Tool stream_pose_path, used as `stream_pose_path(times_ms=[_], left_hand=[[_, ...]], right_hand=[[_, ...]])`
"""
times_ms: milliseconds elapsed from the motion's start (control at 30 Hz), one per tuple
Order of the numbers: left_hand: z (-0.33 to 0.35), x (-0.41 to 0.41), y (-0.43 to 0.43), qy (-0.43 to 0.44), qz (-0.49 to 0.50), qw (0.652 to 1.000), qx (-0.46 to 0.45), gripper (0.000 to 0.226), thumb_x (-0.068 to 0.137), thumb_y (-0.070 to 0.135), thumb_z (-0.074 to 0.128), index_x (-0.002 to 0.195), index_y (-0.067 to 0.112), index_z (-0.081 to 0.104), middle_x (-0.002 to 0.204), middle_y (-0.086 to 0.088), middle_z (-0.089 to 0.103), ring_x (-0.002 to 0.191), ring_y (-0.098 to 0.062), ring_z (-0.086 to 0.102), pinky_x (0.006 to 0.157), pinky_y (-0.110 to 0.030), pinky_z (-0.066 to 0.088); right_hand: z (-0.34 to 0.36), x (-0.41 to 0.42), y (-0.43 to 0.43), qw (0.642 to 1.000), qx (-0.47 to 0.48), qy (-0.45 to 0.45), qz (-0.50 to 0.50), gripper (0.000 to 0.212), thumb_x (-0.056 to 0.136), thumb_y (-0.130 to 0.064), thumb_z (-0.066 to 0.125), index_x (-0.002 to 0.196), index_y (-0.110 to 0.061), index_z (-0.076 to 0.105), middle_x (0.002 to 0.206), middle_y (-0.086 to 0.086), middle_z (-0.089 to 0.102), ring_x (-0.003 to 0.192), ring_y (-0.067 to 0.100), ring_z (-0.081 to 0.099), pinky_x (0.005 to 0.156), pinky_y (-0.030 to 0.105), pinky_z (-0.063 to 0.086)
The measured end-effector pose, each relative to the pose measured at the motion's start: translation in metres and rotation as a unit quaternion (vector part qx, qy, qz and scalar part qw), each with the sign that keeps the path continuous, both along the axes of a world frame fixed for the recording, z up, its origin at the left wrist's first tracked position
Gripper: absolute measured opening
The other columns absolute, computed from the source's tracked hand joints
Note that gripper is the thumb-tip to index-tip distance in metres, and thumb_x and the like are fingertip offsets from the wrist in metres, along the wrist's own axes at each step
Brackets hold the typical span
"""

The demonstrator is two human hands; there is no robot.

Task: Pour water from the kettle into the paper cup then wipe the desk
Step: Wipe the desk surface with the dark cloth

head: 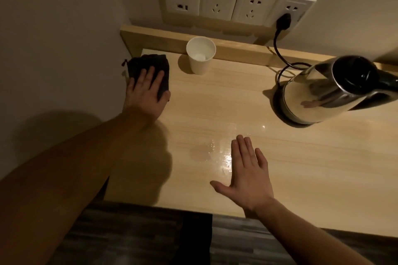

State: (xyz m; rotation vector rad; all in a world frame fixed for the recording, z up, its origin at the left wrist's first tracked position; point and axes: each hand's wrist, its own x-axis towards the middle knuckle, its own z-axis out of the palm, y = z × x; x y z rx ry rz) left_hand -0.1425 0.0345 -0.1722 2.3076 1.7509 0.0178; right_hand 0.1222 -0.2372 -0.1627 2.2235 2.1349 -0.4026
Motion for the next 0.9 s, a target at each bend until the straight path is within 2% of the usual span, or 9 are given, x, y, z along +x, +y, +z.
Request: stream_pose_path(times_ms=[267, 433, 567, 800, 900], left_hand=[[0.002, -0.032, -0.113, -0.004, -0.026, 0.999, -0.018, 0.074, 0.1, 0.071, 0.013, 0.165, 0.04, -0.002, 0.177, 0.006, -0.006, 0.162, -0.015, -0.008, 0.129, -0.044, -0.007], [-0.002, -0.046, -0.179, 0.007, -0.036, 0.999, -0.009, 0.075, 0.098, 0.072, 0.012, 0.165, 0.041, -0.002, 0.177, 0.007, -0.006, 0.161, -0.012, -0.01, 0.128, -0.041, -0.011], [-0.005, -0.052, -0.209, 0.016, -0.032, 0.999, 0.008, 0.078, 0.096, 0.077, 0.005, 0.165, 0.039, 0.001, 0.177, 0.005, -0.001, 0.161, -0.013, -0.006, 0.121, -0.032, -0.019], [-0.001, -0.059, -0.245, -0.003, -0.046, 0.999, -0.016, 0.091, 0.09, 0.087, 0.006, 0.166, 0.038, 0.0, 0.173, 0.008, -0.012, 0.161, -0.014, -0.014, 0.128, -0.042, -0.014], [0.001, -0.061, -0.257, -0.01, -0.054, 0.998, -0.016, 0.097, 0.088, 0.09, 0.013, 0.167, 0.035, 0.005, 0.174, 0.005, -0.008, 0.162, -0.017, -0.01, 0.129, -0.046, -0.01]], right_hand=[[0.001, -0.001, -0.001, 1.0, 0.01, -0.01, -0.007, 0.123, 0.081, -0.098, 0.026, 0.165, -0.012, 0.002, 0.175, 0.006, -0.005, 0.16, 0.019, -0.015, 0.127, 0.05, 0.005], [0.004, -0.004, -0.005, 1.0, 0.025, -0.011, -0.004, 0.122, 0.081, -0.097, 0.025, 0.165, -0.013, 0.0, 0.175, 0.006, -0.006, 0.16, 0.019, -0.014, 0.128, 0.049, 0.006], [0.004, -0.004, -0.007, 0.999, 0.042, -0.012, -0.005, 0.122, 0.081, -0.098, 0.024, 0.165, -0.013, 0.002, 0.175, 0.006, -0.005, 0.16, 0.018, -0.012, 0.128, 0.049, 0.006], [0.002, -0.004, -0.009, 0.999, 0.053, -0.006, -0.005, 0.121, 0.081, -0.097, 0.027, 0.165, -0.012, 0.004, 0.175, 0.006, -0.003, 0.161, 0.018, -0.011, 0.128, 0.049, 0.006], [0.003, -0.005, -0.008, 0.999, 0.05, -0.007, -0.005, 0.122, 0.081, -0.097, 0.027, 0.165, -0.013, 0.002, 0.175, 0.005, -0.004, 0.16, 0.017, -0.013, 0.128, 0.048, 0.005]])
